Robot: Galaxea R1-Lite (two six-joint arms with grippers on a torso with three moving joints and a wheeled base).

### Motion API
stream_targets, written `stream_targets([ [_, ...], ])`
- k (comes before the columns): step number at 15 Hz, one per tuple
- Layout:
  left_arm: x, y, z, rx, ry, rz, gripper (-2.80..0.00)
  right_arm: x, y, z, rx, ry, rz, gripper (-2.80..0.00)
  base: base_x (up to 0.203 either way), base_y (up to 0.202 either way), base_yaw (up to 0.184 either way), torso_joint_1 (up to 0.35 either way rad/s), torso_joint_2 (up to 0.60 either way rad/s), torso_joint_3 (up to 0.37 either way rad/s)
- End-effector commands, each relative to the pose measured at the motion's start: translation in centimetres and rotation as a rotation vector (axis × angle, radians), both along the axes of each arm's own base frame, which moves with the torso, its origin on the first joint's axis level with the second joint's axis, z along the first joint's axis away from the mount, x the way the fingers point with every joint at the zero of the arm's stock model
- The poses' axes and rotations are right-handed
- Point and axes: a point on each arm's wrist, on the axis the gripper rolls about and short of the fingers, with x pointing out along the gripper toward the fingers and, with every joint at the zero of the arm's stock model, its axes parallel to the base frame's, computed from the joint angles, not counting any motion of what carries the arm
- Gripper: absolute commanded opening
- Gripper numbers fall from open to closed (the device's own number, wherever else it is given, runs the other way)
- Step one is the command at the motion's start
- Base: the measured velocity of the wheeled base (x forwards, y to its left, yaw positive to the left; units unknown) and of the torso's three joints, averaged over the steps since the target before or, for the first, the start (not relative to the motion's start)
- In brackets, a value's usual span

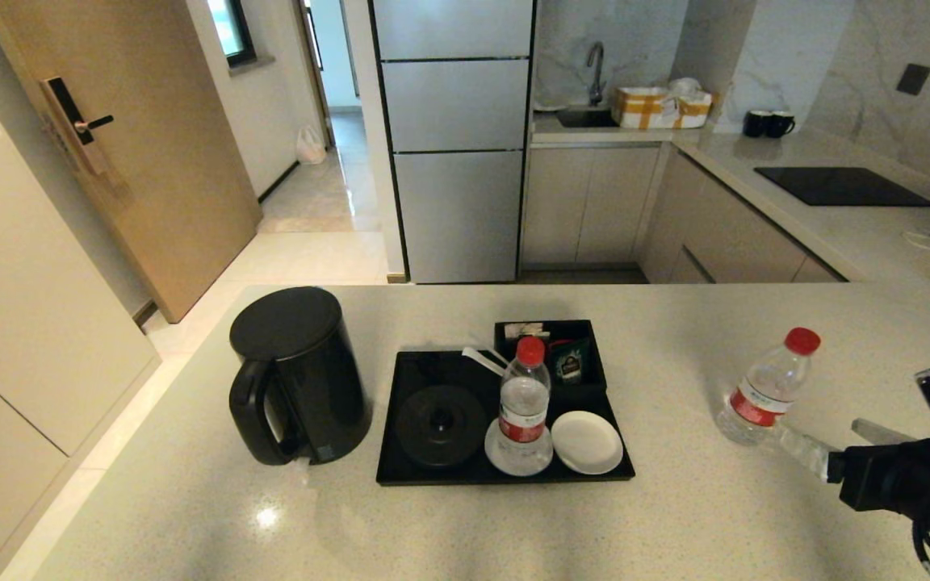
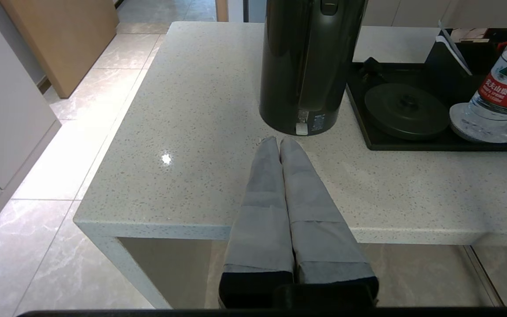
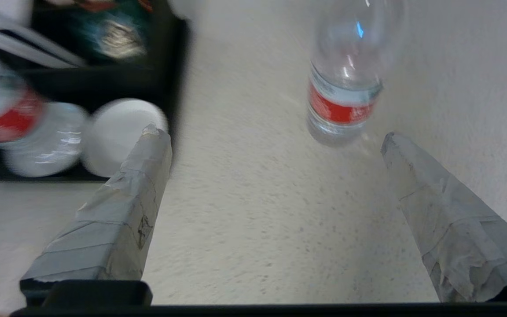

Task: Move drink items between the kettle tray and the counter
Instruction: Place it on the right, then pick up the tea bag

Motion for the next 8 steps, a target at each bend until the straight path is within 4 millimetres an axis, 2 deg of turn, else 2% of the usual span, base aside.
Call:
stream_targets([
  [1, 0.0, 0.0, 0.0, 0.0, 0.001, 0.003, -2.8, -1.9, 0.5, 2.7, 0.0, -0.083, 0.033, 0.0, 0.0, 0.0, 0.0, 0.0, 0.0, 0.0],
  [2, 0.0, 0.0, 0.0, 0.0, 0.001, 0.001, -2.8, -2.3, 0.9, 3.7, 0.017, -0.04, 0.058, -2.8, 0.0, 0.0, 0.0, 0.0, 0.0, 0.0],
  [3, 0.0, 0.0, 0.0, 0.0, 0.001, 0.003, -2.8, -2.4, 1.4, 5.2, 0.041, 0.008, 0.092, -2.8, 0.0, 0.0, 0.0, 0.0, 0.0, 0.0],
  [5, 0.0, 0.0, 0.0, -0.002, 0.001, 0.003, -2.8, -3.2, 3.4, 10.1, 0.105, 0.051, 0.213, -2.8, 0.0, 0.0, 0.0, 0.0, 0.0, 0.0],
  [6, 0.0, 0.0, 0.0, 0.0, 0.001, 0.003, -2.8, -3.7, 4.6, 11.5, 0.141, 0.053, 0.28, -2.8, 0.0, 0.0, 0.0, 0.0, 0.0, 0.0],
  [7, 0.0, 0.0, 0.0, -0.002, -0.001, 0.001, -2.8, -4.1, 5.8, 12.1, 0.163, 0.069, 0.313, -2.8, 0.0, 0.0, 0.0, 0.0, 0.0, 0.0],
  [8, 0.0, 0.0, 0.0, -0.001, 0.001, 0.003, -2.8, -4.1, 6.9, 11.5, 0.15, 0.107, 0.289, -2.8, 0.0, 0.0, 0.0, 0.0, 0.0, 0.0],
])
